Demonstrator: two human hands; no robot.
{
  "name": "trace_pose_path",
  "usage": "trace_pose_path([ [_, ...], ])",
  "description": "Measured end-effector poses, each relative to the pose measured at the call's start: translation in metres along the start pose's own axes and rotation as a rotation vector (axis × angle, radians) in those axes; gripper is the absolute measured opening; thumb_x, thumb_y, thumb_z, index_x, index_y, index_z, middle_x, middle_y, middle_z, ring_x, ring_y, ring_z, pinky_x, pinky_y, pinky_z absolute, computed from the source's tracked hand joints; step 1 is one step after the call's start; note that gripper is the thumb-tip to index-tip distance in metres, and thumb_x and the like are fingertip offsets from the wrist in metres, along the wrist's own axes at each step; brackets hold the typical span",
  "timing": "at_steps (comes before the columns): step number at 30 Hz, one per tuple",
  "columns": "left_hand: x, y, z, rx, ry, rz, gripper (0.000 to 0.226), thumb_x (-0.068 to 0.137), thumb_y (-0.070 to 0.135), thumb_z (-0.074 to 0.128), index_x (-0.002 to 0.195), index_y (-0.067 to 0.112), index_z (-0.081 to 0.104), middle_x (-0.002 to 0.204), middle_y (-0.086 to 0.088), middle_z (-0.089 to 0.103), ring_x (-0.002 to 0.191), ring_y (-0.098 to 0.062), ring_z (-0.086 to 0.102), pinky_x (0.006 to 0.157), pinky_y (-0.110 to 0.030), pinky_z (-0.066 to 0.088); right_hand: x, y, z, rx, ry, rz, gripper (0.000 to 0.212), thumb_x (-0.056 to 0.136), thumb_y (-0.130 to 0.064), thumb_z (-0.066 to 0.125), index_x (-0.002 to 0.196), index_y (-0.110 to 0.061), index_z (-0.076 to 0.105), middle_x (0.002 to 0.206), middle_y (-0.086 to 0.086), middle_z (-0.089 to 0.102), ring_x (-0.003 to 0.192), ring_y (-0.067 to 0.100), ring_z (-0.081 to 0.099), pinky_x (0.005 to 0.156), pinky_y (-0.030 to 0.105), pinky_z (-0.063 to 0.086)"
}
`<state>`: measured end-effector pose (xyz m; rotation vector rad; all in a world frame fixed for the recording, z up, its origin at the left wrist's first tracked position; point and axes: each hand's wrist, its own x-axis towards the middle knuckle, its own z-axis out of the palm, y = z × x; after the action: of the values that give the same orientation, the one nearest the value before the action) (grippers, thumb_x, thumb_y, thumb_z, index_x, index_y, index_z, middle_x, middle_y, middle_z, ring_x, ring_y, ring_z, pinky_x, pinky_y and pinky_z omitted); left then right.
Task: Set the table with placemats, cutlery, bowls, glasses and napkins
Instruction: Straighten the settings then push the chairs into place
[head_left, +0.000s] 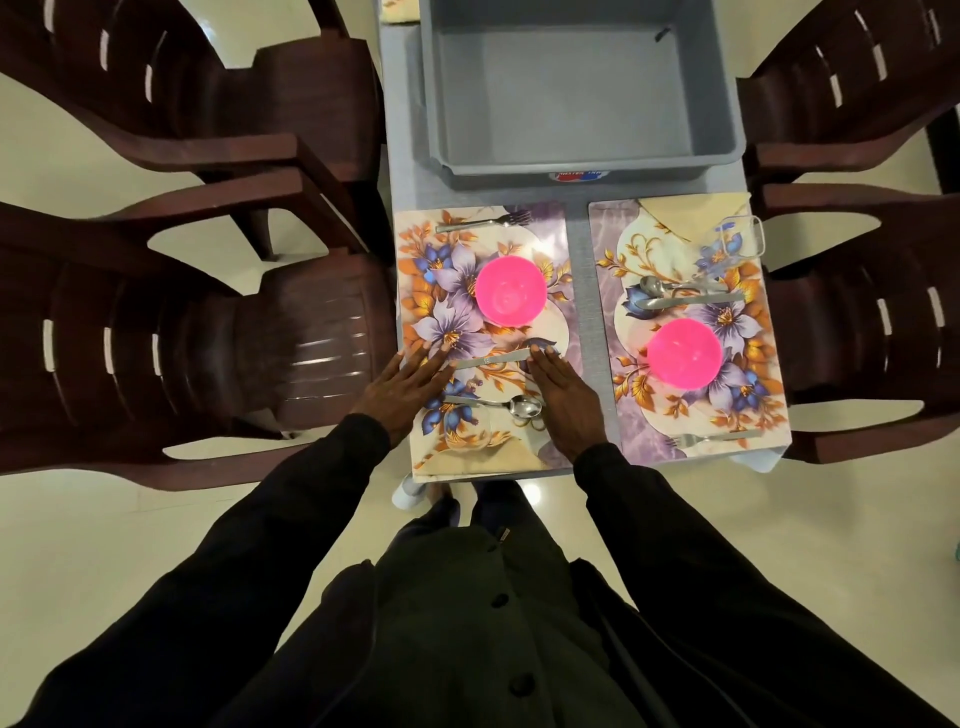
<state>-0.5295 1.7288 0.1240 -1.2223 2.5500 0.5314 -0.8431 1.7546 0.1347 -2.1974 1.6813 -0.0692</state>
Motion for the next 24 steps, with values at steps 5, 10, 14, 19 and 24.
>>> trace_pose_path([
  [5, -0.002, 0.002, 0.004, -0.029, -0.003, -0.008, 0.108, 0.084, 0.048, 0.079, 0.16, 0.021, 0.007, 0.169, -0.012, 0.013, 0.155, -0.037, 0.01, 0.124, -0.057, 0.016, 0.001, -0.007, -0.002, 0.012, 0.011, 0.022, 0.067, 0.086, -0.001, 0.068, 0.149, -0.004, 0.046, 0.156, 0.015, 0.044, 0.146, 0.032, 0.04, 0.116, 0.043, 0.038],
  [10, -0.001, 0.002, 0.002, -0.042, -0.052, -0.034, 0.11, 0.085, 0.057, 0.074, 0.159, 0.023, -0.001, 0.17, -0.011, 0.004, 0.156, -0.036, 0.001, 0.125, -0.056, 0.008, 0.003, -0.007, -0.008, -0.011, 0.024, -0.01, 0.075, 0.078, -0.001, 0.081, 0.146, -0.002, 0.049, 0.151, 0.017, 0.05, 0.14, 0.033, 0.048, 0.114, 0.041, 0.037],
  [14, -0.001, 0.003, 0.0, -0.013, -0.061, -0.061, 0.11, 0.086, 0.061, 0.07, 0.161, 0.021, 0.0, 0.171, -0.01, -0.001, 0.157, -0.034, -0.005, 0.126, -0.055, 0.004, 0.006, -0.008, -0.012, 0.005, 0.033, -0.009, 0.073, 0.079, 0.005, 0.075, 0.147, -0.003, 0.049, 0.154, 0.016, 0.046, 0.143, 0.032, 0.044, 0.115, 0.042, 0.039],
  [19, -0.014, 0.01, 0.001, -0.08, -0.016, -0.06, 0.106, 0.088, 0.04, 0.077, 0.162, 0.018, 0.004, 0.17, -0.011, 0.007, 0.156, -0.035, 0.006, 0.124, -0.058, 0.019, -0.011, -0.012, -0.02, 0.084, 0.056, 0.016, 0.071, 0.083, 0.005, 0.068, 0.149, -0.007, 0.046, 0.154, 0.016, 0.047, 0.144, 0.031, 0.042, 0.114, 0.041, 0.04],
  [24, -0.034, 0.028, 0.008, -0.184, 0.03, -0.044, 0.086, 0.097, 0.015, 0.064, 0.161, 0.019, 0.008, 0.169, -0.006, 0.001, 0.156, -0.029, -0.004, 0.127, -0.048, -0.002, -0.031, -0.009, -0.02, 0.242, -0.01, 0.01, 0.055, 0.083, -0.007, 0.078, 0.134, -0.005, 0.059, 0.135, 0.016, 0.062, 0.125, 0.033, 0.058, 0.101, 0.047, 0.054],
])
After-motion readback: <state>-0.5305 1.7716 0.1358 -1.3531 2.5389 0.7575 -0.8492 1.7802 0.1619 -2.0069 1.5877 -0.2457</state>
